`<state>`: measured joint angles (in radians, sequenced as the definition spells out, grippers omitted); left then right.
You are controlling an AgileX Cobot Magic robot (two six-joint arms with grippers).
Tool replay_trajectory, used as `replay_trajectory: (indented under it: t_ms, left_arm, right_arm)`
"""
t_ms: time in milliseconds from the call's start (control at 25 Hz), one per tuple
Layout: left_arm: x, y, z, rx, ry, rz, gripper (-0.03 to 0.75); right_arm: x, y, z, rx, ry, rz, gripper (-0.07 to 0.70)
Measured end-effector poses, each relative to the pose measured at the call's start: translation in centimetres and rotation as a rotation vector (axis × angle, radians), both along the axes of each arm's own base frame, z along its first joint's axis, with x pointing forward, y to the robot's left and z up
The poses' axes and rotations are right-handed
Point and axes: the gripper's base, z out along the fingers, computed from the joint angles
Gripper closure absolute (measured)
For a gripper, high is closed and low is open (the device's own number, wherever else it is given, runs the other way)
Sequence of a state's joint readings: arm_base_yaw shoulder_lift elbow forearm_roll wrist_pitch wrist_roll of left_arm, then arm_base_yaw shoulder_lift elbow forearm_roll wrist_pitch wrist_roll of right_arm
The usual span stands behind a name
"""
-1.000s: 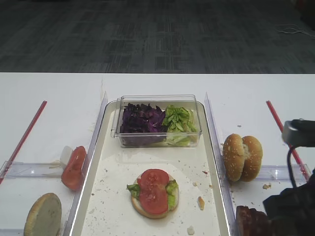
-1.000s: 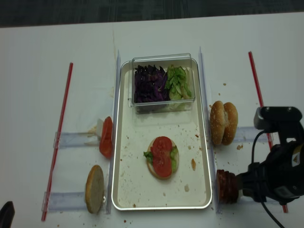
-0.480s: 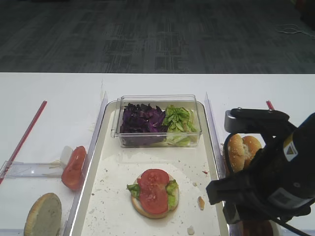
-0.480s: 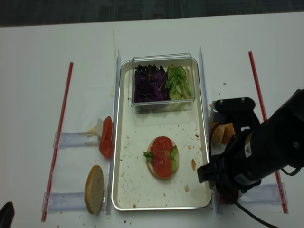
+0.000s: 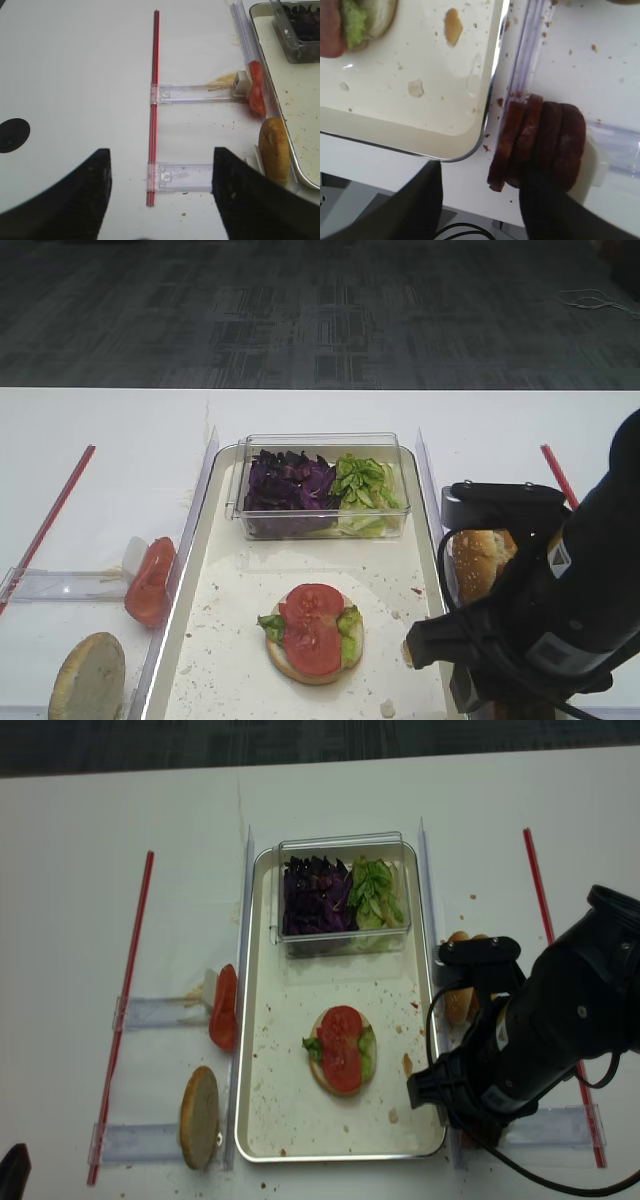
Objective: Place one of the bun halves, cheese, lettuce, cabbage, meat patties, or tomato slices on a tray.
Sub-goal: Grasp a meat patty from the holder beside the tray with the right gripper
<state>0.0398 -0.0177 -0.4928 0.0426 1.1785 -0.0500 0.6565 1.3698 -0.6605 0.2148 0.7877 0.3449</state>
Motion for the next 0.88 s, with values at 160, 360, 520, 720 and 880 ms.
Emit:
replay_trajectory:
  t_ms: [160,360,520,720,880]
  left_arm:
    - [0.0,0.0,0.0,0.000,0.000,0.000,0.278]
    - [0.0,0.0,0.0,0.000,0.000,0.000,0.278]
    - [0.0,0.0,0.0,0.000,0.000,0.000,0.278]
    - [0.0,0.0,0.0,0.000,0.000,0.000,0.278]
    - [0.0,0.0,0.0,0.000,0.000,0.000,0.278]
  right_arm:
    - [0.0,0.2,0.1,0.024,0.000,-0.001,0.235]
    - [0.1,0.3,0.0,0.030,-0.005,0.002,0.236]
    - [0.4,0.5,-0.5,0.019,0.009,0.002,0.237]
    - [0.8,0.8,-1.1,0.012,0.017,-0.002,0.241]
    - [0.9,0.5,-1.1,-0.030,0.010,-0.018,0.255]
